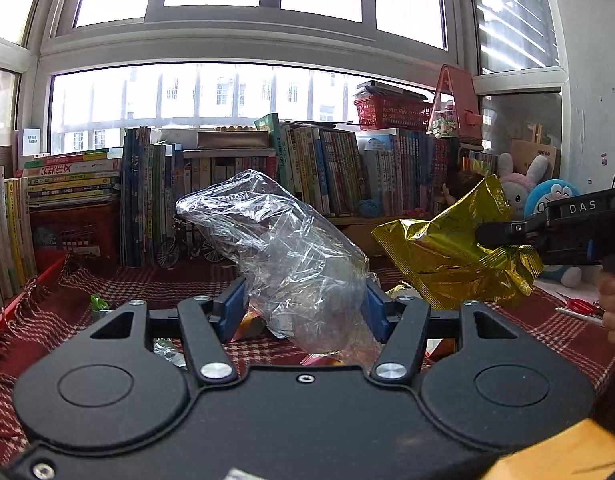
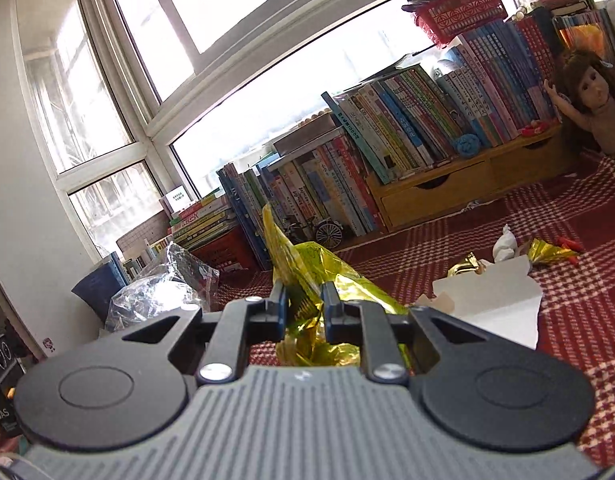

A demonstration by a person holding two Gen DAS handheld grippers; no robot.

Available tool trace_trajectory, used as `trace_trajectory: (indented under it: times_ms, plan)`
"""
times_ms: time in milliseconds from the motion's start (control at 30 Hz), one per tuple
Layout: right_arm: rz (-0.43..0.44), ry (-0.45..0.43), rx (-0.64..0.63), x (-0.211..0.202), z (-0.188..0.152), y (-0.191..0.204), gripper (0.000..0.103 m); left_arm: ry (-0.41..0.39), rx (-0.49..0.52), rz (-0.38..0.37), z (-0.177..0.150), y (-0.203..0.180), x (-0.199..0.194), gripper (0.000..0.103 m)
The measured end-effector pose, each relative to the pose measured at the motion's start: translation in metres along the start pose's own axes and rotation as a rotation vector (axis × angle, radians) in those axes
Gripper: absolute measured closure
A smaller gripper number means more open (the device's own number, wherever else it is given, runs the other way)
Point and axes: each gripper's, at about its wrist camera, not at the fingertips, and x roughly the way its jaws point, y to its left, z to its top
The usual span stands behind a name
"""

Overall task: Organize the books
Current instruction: 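Carry the plastic bag and gold foil wrapper off the bed toward the trash bin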

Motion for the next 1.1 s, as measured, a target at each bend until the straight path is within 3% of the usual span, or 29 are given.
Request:
trace_trajectory:
  times_ms: [167, 533, 867, 1100]
  plan:
    - [0.078, -0.006, 0.096, 0.009, 0.002, -0.002, 0.081, 0.008, 0.001, -0.003, -0.001, 0.002, -0.001, 0.045]
    - [0.2, 0.034, 0.095, -0.006, -0.005, 0.006, 0.081, 0.017, 0.061, -0.084, -0.009, 0.0, -0.025, 0.045]
    - [0.245, 0.209, -0.019, -0.052, -0.06, -0.005, 0.081, 0.12, 0.191, -0.2, -0.061, -0.022, -0.073, 0.045]
    - [0.274, 0.396, -0.038, -0.066, -0.111, -0.021, 0.08, 0.272, 0.276, -0.295, -0.109, -0.037, -0.092, 0.045]
